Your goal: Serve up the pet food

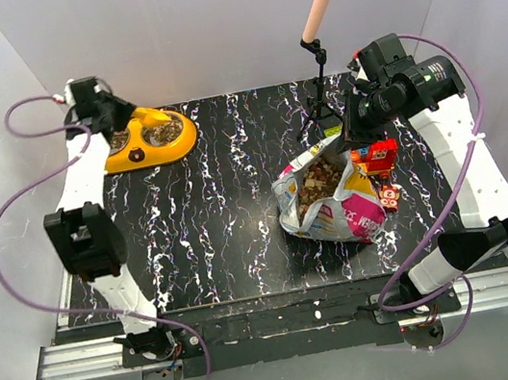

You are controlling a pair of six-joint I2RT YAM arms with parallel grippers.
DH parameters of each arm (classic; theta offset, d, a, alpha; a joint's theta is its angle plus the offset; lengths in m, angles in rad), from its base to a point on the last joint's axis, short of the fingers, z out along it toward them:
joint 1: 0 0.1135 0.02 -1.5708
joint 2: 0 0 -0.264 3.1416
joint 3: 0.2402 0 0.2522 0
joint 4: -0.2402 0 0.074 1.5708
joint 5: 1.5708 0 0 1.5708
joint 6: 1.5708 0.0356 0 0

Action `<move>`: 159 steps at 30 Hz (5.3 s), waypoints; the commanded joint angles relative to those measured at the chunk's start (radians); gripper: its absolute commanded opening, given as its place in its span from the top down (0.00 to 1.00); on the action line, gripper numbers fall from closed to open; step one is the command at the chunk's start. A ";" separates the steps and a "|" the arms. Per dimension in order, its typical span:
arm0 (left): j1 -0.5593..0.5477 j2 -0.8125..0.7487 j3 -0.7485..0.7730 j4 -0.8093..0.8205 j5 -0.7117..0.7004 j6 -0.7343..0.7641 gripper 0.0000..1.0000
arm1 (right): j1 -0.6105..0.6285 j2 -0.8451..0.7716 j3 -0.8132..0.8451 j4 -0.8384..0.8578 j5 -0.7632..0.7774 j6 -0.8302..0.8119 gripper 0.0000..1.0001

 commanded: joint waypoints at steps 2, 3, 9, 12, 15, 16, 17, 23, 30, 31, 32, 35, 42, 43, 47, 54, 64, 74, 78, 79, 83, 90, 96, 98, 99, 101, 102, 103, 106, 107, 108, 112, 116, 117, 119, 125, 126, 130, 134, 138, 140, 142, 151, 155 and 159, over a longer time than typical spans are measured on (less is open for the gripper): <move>0.043 -0.257 -0.303 0.407 0.389 -0.265 1.00 | -0.013 -0.095 0.084 0.174 -0.142 0.031 0.99; 0.041 -0.297 -0.384 0.450 0.426 -0.288 1.00 | -0.013 -0.100 0.075 0.178 -0.145 0.025 0.99; 0.076 -0.585 -0.837 0.583 0.545 -0.374 1.00 | -0.013 -0.078 0.061 0.181 -0.216 -0.026 0.99; 0.107 -0.688 -0.951 0.541 0.580 -0.358 1.00 | -0.011 -0.060 0.072 0.177 -0.277 -0.060 0.99; 0.142 -0.750 -1.049 0.512 0.569 -0.368 1.00 | -0.011 -0.041 0.093 0.157 -0.317 -0.070 0.99; 0.150 -0.754 -1.078 0.507 0.565 -0.377 1.00 | -0.011 -0.041 0.096 0.152 -0.328 -0.069 0.99; 0.153 -0.756 -1.099 0.483 0.557 -0.389 1.00 | -0.010 -0.041 0.095 0.151 -0.338 -0.069 0.99; 0.168 -0.722 -1.146 0.487 0.462 -0.455 1.00 | -0.002 -0.080 0.056 0.152 -0.346 -0.057 0.99; 0.170 -0.623 -1.244 0.687 0.456 -0.498 1.00 | 0.004 -0.156 -0.065 0.195 -0.360 -0.115 0.99; 0.170 -0.613 -1.251 0.684 0.454 -0.475 1.00 | 0.002 -0.162 -0.080 0.197 -0.352 -0.123 0.99; 0.172 -0.595 -1.253 0.681 0.454 -0.428 1.00 | 0.002 -0.167 -0.095 0.200 -0.351 -0.129 0.99; 0.182 -0.543 -1.255 0.681 0.461 -0.339 1.00 | 0.004 -0.184 -0.132 0.226 -0.372 -0.139 0.99; 0.192 -0.534 -1.304 0.745 0.462 -0.289 0.96 | 0.009 -0.216 -0.218 0.244 -0.394 -0.161 0.99; 0.192 -0.540 -1.304 0.732 0.464 -0.286 0.81 | 0.010 -0.221 -0.223 0.249 -0.398 -0.156 0.99; 0.192 -0.601 -1.256 0.491 0.390 -0.243 0.41 | 0.025 -0.230 -0.237 0.252 -0.398 -0.136 0.99; 0.188 -0.713 -0.999 -0.208 0.195 -0.230 0.12 | 0.058 -0.187 -0.203 0.258 -0.363 -0.081 0.99; 0.140 -0.924 -0.874 -0.510 0.320 -0.173 0.23 | 0.082 -0.086 -0.064 0.234 -0.374 -0.054 0.99; -0.671 -0.985 -0.842 -0.016 0.260 -0.173 0.16 | 0.105 -0.054 -0.040 0.237 -0.434 -0.043 0.99; -0.853 -0.850 -0.694 -0.114 0.091 -0.024 0.16 | 0.114 -0.058 -0.040 0.234 -0.438 -0.044 0.99; -0.880 -0.813 -0.669 -0.120 0.068 -0.004 0.17 | 0.117 -0.060 -0.039 0.231 -0.435 -0.046 0.99; -0.919 -0.726 -0.588 -0.151 -0.030 0.065 0.25 | 0.124 -0.061 -0.034 0.220 -0.440 -0.050 0.99; -0.936 -0.667 -0.537 -0.175 -0.135 0.129 0.35 | 0.148 -0.064 -0.033 0.221 -0.450 -0.057 0.99; -0.936 -0.548 -0.482 -0.214 -0.176 0.131 0.45 | 0.193 -0.043 -0.010 0.223 -0.466 -0.064 0.99; -0.928 -0.506 -0.456 -0.250 -0.196 0.108 0.59 | 0.208 -0.035 -0.001 0.220 -0.461 -0.067 0.99; -0.922 -0.489 -0.443 -0.269 -0.202 0.099 0.73 | 0.219 -0.029 0.006 0.215 -0.460 -0.072 0.99; -0.921 -0.489 -0.411 -0.315 -0.231 0.087 0.90 | 0.245 -0.014 0.028 0.185 -0.420 -0.090 0.99; -0.921 -0.500 -0.405 -0.330 -0.251 0.079 0.97 | 0.263 -0.003 0.044 0.162 -0.379 -0.101 0.99; -0.919 -0.517 -0.406 -0.350 -0.280 0.059 1.00 | 0.281 0.006 0.056 0.143 -0.345 -0.113 0.99; -0.911 -0.575 -0.405 -0.428 -0.372 -0.033 1.00 | 0.344 0.018 0.067 0.114 -0.238 -0.118 0.99; -0.911 -0.602 -0.399 -0.453 -0.398 -0.080 1.00 | 0.370 0.017 0.065 0.112 -0.189 -0.109 0.98; -0.911 -0.625 -0.390 -0.476 -0.418 -0.141 1.00 | 0.393 0.017 0.056 0.109 -0.114 -0.097 0.93; -0.911 -0.682 -0.362 -0.601 -0.438 -0.379 1.00 | 0.525 -0.011 -0.025 0.129 0.095 -0.002 0.57; -0.911 -0.731 -0.362 -0.631 -0.426 -0.565 1.00 | 0.614 -0.063 -0.128 0.184 0.236 0.064 0.31; -0.911 -0.739 -0.356 -0.634 -0.431 -0.600 1.00 | 0.625 -0.077 -0.154 0.192 0.261 0.069 0.30; -0.911 -0.744 -0.328 -0.648 -0.438 -0.662 1.00 | 0.631 -0.097 -0.189 0.177 0.298 0.069 0.30; -0.911 -0.704 -0.218 -0.759 -0.506 -0.857 1.00 | 0.663 -0.106 -0.246 0.122 0.399 0.071 0.36; -0.911 -0.690 -0.196 -0.775 -0.533 -0.878 1.00 | 0.679 -0.112 -0.261 0.128 0.401 0.065 0.37; -0.904 -0.621 -0.077 -0.786 -0.679 -0.831 1.00 | 0.708 -0.147 -0.339 0.105 0.457 0.040 0.60; -0.865 -0.543 0.041 -0.844 -0.759 -0.754 1.00 | 0.708 -0.221 -0.393 0.123 0.522 -0.090 0.99; -0.798 -0.555 -0.023 -0.790 -0.715 -0.704 1.00 | 0.691 -0.235 -0.303 0.161 0.487 -0.202 0.86; -0.777 -0.567 -0.049 -0.774 -0.693 -0.697 1.00 | 0.688 -0.212 -0.229 0.189 0.378 -0.273 0.58; -0.766 -0.564 -0.043 -0.761 -0.682 -0.685 1.00 | 0.688 -0.196 -0.182 0.221 0.292 -0.329 0.25; -0.761 -0.477 0.101 -0.789 -0.633 -0.657 1.00 | 0.674 -0.167 -0.200 0.335 0.206 -0.472 0.14; -0.750 -0.445 0.155 -0.798 -0.624 -0.644 1.00 | 0.693 -0.190 -0.264 0.381 0.305 -0.480 0.14; -0.691 -0.423 0.190 -0.790 -0.587 -0.613 1.00 | 0.696 -0.225 -0.370 0.434 0.416 -0.491 0.15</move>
